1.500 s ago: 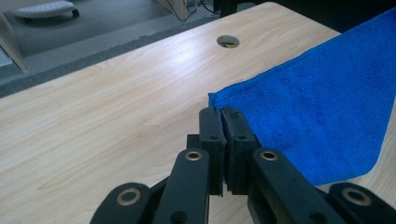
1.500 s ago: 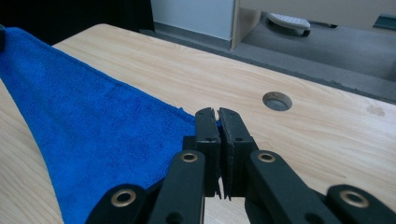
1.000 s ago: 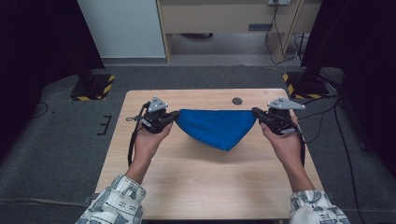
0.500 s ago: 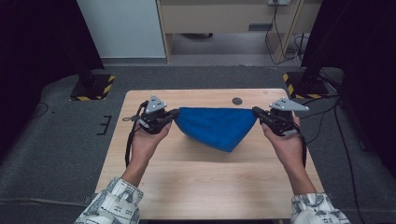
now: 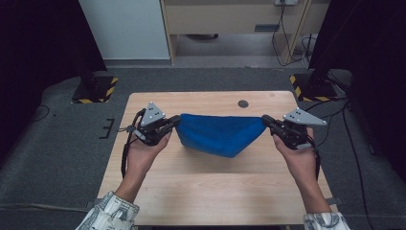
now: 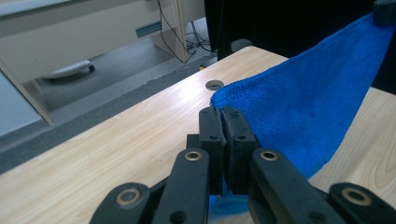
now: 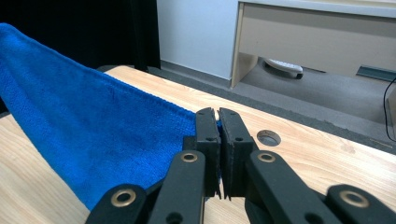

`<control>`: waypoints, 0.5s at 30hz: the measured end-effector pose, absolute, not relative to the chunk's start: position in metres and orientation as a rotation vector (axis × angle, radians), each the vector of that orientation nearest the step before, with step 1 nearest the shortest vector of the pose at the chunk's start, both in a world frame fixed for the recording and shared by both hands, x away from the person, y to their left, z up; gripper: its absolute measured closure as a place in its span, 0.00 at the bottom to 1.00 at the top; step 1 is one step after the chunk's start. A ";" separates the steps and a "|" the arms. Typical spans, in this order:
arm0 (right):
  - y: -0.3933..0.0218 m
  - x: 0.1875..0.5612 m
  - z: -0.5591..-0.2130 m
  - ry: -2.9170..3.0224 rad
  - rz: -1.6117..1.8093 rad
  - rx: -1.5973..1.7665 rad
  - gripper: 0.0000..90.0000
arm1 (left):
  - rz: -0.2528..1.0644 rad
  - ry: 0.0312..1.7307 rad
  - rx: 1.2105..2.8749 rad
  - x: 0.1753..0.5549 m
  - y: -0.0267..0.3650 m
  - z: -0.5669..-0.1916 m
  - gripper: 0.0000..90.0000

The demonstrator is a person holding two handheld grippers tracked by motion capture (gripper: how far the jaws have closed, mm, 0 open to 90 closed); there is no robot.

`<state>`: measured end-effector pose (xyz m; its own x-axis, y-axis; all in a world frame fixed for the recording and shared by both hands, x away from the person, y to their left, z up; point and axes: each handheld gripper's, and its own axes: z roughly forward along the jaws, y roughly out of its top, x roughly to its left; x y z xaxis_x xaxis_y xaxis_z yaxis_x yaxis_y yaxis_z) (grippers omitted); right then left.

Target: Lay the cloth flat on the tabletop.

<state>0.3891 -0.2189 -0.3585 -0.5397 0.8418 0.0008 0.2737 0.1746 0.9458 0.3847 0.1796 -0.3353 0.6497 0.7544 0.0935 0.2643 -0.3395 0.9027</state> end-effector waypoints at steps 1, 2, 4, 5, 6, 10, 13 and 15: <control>-0.220 0.387 -0.357 1.908 1.371 1.050 0.97 | 0.634 0.799 1.900 0.384 0.179 -0.334 0.97; -0.221 0.385 -0.356 1.903 1.375 1.046 0.97 | 0.632 0.795 1.899 0.383 0.179 -0.332 0.97; -0.224 0.382 -0.353 1.896 1.377 1.051 0.97 | 0.625 0.790 1.895 0.381 0.178 -0.329 0.97; -0.225 0.380 -0.352 1.895 1.379 1.046 0.97 | 0.626 0.784 1.889 0.380 0.179 -0.327 0.97; -0.226 0.378 -0.350 1.894 1.379 1.043 0.97 | 0.624 0.781 1.885 0.378 0.179 -0.326 0.97; -0.230 0.368 -0.343 1.878 1.391 1.034 0.97 | 0.618 0.766 1.880 0.373 0.179 -0.323 0.97; -0.231 0.361 -0.338 1.871 1.395 1.014 0.97 | 0.641 0.749 1.886 0.366 0.178 -0.321 0.97; -0.231 0.359 -0.338 1.872 1.384 1.007 0.97 | 0.637 0.749 1.886 0.367 0.177 -0.322 0.97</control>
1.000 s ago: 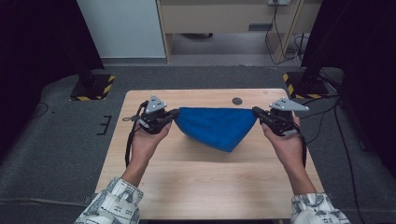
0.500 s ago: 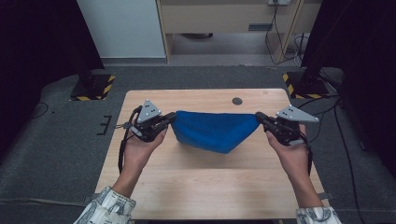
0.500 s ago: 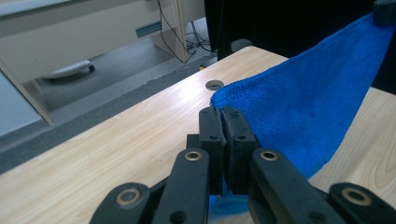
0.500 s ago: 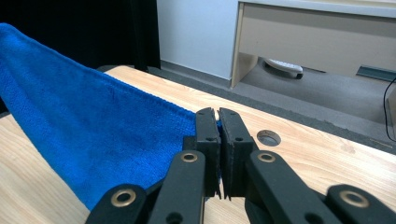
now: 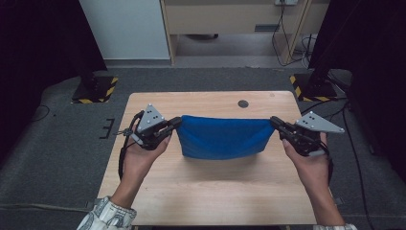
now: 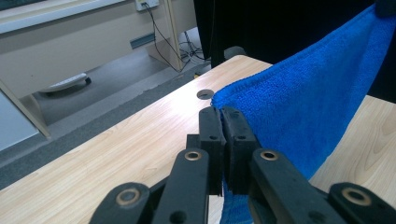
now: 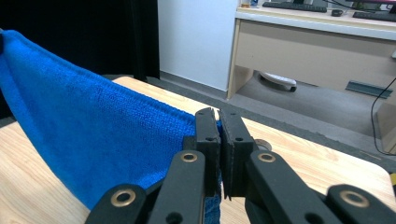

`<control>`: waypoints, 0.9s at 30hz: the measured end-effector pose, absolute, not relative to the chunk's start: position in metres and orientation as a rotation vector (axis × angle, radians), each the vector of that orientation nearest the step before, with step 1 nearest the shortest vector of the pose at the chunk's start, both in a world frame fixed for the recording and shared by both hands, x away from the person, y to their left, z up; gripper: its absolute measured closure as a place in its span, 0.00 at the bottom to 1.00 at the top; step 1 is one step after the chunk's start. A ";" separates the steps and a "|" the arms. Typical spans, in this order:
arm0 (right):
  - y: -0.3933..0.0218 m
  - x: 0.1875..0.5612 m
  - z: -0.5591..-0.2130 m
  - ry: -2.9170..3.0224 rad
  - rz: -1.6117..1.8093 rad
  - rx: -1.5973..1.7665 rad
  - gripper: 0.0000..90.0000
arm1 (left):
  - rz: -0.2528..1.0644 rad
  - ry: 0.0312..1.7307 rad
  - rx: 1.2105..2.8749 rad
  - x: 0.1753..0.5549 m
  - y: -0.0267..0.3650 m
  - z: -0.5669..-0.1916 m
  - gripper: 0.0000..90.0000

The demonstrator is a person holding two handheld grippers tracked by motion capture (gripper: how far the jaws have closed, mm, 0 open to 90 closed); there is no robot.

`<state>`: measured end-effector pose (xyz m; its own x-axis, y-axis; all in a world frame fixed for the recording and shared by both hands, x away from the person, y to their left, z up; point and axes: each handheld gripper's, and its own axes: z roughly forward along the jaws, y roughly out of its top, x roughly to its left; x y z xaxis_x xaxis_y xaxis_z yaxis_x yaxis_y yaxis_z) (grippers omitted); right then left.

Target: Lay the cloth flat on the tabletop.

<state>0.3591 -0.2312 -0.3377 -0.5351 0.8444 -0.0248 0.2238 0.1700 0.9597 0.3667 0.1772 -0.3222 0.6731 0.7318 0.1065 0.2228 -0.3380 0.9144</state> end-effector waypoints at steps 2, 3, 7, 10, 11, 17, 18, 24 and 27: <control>-0.231 0.360 -0.339 1.869 1.378 1.008 0.97 | 0.636 0.752 1.885 0.368 0.177 -0.323 0.97; -0.231 0.360 -0.339 1.869 1.378 1.008 0.97 | 0.633 0.754 1.882 0.369 0.177 -0.323 0.97; -0.231 0.362 -0.338 1.853 1.391 1.013 0.97 | 0.638 0.745 1.863 0.364 0.178 -0.321 0.97; -0.231 0.354 -0.331 1.842 1.411 0.992 0.97 | 0.668 0.731 1.853 0.353 0.180 -0.315 0.97; -0.231 0.350 -0.328 1.835 1.418 0.981 0.97 | 0.668 0.731 1.853 0.353 0.180 -0.315 0.97; -0.230 0.316 -0.310 1.814 1.431 0.912 0.97 | 0.678 0.681 1.836 0.318 0.187 -0.297 0.97; -0.230 0.310 -0.307 1.812 1.432 0.900 0.97 | 0.672 0.675 1.835 0.314 0.188 -0.295 0.97; -0.225 0.295 -0.302 1.841 1.394 0.868 0.96 | 0.655 0.687 1.872 0.322 0.190 -0.297 0.97; -0.220 0.315 -0.315 1.887 1.334 0.896 0.96 | 0.602 0.739 1.883 0.345 0.192 -0.308 0.96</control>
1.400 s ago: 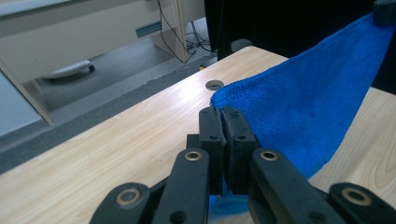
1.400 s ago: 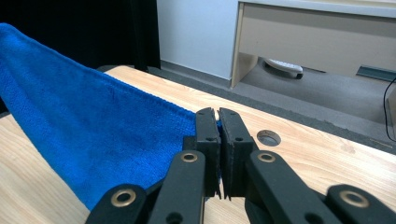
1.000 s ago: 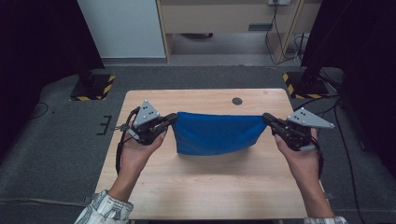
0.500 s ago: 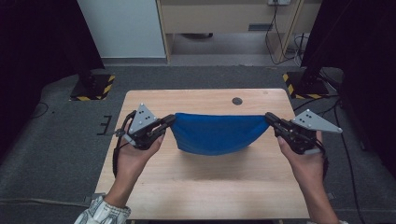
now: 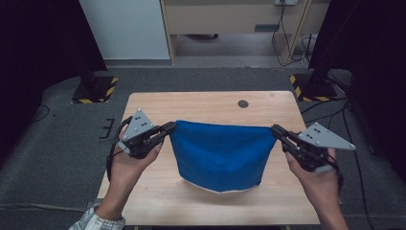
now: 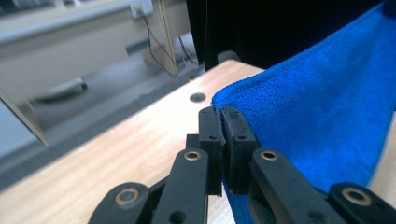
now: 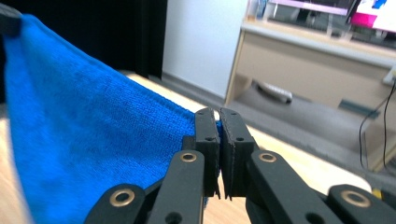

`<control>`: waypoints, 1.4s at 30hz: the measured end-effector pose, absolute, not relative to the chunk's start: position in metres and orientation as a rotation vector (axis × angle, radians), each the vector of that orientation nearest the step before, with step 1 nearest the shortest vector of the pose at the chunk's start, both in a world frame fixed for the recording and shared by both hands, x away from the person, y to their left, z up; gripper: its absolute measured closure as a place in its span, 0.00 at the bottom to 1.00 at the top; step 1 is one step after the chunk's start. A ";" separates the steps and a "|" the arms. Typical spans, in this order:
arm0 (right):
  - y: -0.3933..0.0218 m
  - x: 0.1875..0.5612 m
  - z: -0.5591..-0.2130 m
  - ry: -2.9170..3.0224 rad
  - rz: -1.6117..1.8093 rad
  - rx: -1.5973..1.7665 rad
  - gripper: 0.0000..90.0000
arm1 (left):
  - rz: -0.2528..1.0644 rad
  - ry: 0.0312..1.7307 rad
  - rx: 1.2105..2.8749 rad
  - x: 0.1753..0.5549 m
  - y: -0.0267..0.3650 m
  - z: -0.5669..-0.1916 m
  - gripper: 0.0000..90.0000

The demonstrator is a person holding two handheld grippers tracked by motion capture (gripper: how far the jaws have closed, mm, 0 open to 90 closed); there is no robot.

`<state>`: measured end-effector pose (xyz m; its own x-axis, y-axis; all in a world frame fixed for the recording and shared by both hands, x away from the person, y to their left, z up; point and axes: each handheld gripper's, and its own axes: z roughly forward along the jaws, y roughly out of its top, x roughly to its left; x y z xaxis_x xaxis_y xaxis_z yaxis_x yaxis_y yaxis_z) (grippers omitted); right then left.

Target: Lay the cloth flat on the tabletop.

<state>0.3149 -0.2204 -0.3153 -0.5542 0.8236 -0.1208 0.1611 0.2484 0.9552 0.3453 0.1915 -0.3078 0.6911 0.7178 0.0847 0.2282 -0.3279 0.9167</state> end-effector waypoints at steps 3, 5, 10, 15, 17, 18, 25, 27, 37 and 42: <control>-0.218 0.340 -0.332 1.925 1.300 0.928 0.97 | 0.574 0.788 1.904 0.369 0.192 -0.323 0.96; -0.216 0.357 -0.345 1.950 1.287 0.931 0.97 | 0.546 0.824 1.910 0.383 0.192 -0.336 0.96; -0.210 0.389 -0.373 1.986 1.245 1.003 0.97 | 0.507 0.887 1.916 0.406 0.192 -0.361 0.96; -0.204 0.411 -0.390 2.004 1.217 1.040 0.97 | 0.506 0.920 1.923 0.422 0.194 -0.371 0.96; -0.201 0.417 -0.394 2.009 1.208 1.041 0.97 | 0.501 0.921 1.931 0.427 0.194 -0.375 0.96; -0.201 0.421 -0.396 2.011 1.194 1.037 0.97 | 0.514 0.923 1.944 0.429 0.193 -0.377 0.96; -0.199 0.437 -0.405 2.011 1.177 1.066 0.97 | 0.500 0.955 1.932 0.442 0.190 -0.387 0.96; -0.199 0.441 -0.407 2.010 1.179 1.070 0.97 | 0.497 0.973 1.928 0.446 0.191 -0.390 0.97; -0.195 0.457 -0.411 2.009 1.175 1.101 0.97 | 0.510 1.007 1.934 0.462 0.188 -0.401 0.97; -0.194 0.463 -0.414 2.015 1.156 1.097 0.97 | 0.516 1.018 1.934 0.468 0.188 -0.404 0.97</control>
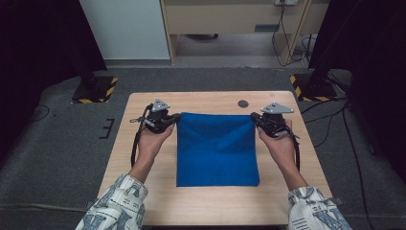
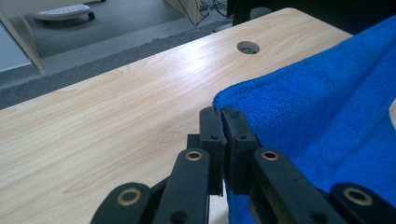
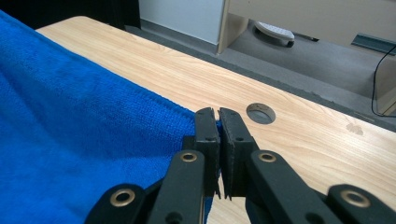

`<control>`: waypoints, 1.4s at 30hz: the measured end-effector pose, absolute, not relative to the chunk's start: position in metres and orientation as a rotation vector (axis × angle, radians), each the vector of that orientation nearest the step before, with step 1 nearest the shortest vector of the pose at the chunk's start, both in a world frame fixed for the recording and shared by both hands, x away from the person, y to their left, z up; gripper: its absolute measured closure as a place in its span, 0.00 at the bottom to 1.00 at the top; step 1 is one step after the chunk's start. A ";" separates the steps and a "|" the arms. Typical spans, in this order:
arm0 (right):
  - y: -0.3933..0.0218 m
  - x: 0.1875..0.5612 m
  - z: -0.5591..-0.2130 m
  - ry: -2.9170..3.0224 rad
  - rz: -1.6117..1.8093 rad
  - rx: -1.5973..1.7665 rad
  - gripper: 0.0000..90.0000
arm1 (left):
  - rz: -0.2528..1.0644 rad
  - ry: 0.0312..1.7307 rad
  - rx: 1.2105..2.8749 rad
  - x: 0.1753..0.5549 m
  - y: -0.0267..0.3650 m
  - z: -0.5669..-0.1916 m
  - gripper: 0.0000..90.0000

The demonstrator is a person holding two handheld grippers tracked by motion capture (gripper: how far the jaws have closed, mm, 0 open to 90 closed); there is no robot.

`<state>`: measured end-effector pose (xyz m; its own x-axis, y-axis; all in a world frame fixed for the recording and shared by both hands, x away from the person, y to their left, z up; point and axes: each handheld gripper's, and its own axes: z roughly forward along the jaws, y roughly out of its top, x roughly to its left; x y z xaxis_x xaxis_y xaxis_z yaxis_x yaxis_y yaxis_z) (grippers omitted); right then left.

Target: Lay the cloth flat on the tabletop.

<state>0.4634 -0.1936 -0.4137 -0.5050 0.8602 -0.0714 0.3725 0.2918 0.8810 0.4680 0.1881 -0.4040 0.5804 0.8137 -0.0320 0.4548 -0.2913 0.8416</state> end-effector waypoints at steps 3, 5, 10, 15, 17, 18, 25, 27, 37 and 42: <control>-0.193 0.470 -0.417 2.019 1.150 1.112 0.97 | 0.534 1.021 1.957 0.476 0.184 -0.409 0.97; -0.193 0.476 -0.420 2.026 1.135 1.119 0.97 | 0.533 1.027 1.965 0.480 0.183 -0.413 0.97; -0.192 0.488 -0.428 2.031 1.124 1.140 0.97 | 0.542 1.037 1.987 0.491 0.179 -0.421 0.97; -0.192 0.498 -0.438 2.039 1.123 1.181 0.97 | 0.551 1.040 1.987 0.500 0.179 -0.426 0.97; -0.192 0.501 -0.440 2.037 1.133 1.203 0.97 | 0.547 1.044 1.996 0.504 0.179 -0.428 0.97; -0.191 0.502 -0.442 2.038 1.126 1.201 0.97 | 0.550 1.044 2.000 0.506 0.178 -0.430 0.97; -0.189 0.511 -0.449 2.041 1.113 1.221 0.97 | 0.552 1.069 2.008 0.516 0.175 -0.438 0.97; -0.190 0.516 -0.453 2.039 1.102 1.227 0.97 | 0.546 1.088 2.014 0.520 0.174 -0.444 0.97; -0.189 0.533 -0.474 2.042 1.090 1.304 0.97 | 0.523 1.162 2.024 0.537 0.171 -0.469 0.97; -0.186 0.539 -0.485 2.038 1.086 1.314 0.97 | 0.517 1.186 2.044 0.543 0.173 -0.480 0.97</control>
<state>0.5388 -0.1858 -0.4848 -0.4239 0.9054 0.0238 0.5247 0.2241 0.8213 0.5435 0.1725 -0.4804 0.4997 0.8662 -0.0084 0.5835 -0.3294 0.7424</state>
